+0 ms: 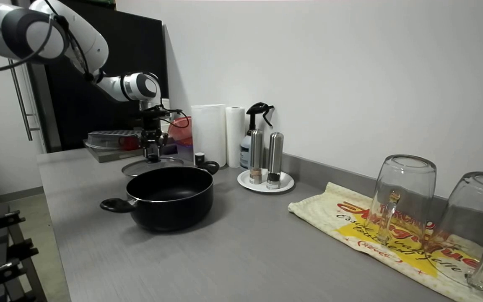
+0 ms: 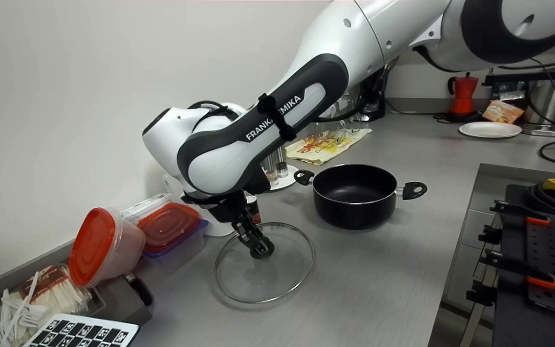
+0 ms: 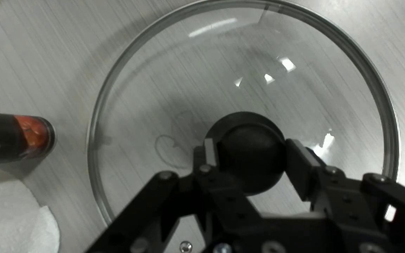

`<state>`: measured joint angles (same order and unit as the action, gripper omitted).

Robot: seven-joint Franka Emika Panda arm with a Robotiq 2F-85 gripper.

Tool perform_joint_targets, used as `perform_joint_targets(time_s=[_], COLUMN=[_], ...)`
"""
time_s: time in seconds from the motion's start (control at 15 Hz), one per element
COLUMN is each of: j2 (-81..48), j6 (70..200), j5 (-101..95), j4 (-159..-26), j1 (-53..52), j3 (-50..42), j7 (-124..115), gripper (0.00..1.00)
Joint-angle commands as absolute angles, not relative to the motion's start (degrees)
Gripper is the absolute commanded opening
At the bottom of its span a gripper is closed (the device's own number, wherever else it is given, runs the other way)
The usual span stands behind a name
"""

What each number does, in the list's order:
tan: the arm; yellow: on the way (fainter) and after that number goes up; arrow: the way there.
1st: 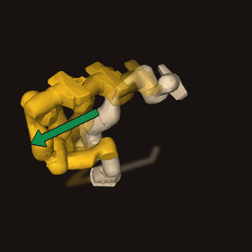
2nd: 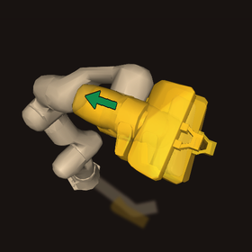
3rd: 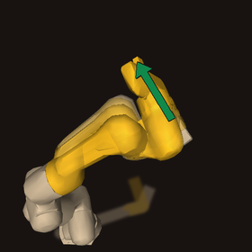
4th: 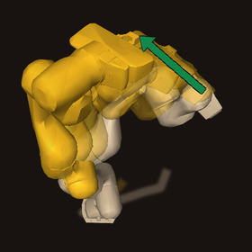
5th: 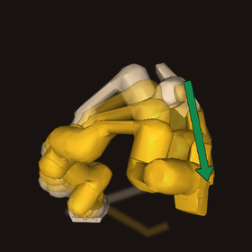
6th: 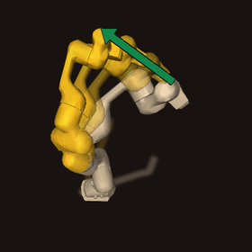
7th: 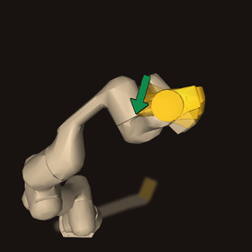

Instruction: Remove the lid from the pot and put it on the table

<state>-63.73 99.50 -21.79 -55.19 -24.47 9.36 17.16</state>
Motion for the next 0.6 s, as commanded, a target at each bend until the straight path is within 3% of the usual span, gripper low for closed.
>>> perform_joint_targets(time_s=[0.0,0.53], j2=[-67.15,-71.82], j6=[95.92,93.32], j5=[-19.20,-18.82], j4=[-48.31,-43.26], j1=[-25.29,-25.96], j3=[8.43,6.77], j7=[18.44,18.46], gripper=[0.24,0.24])
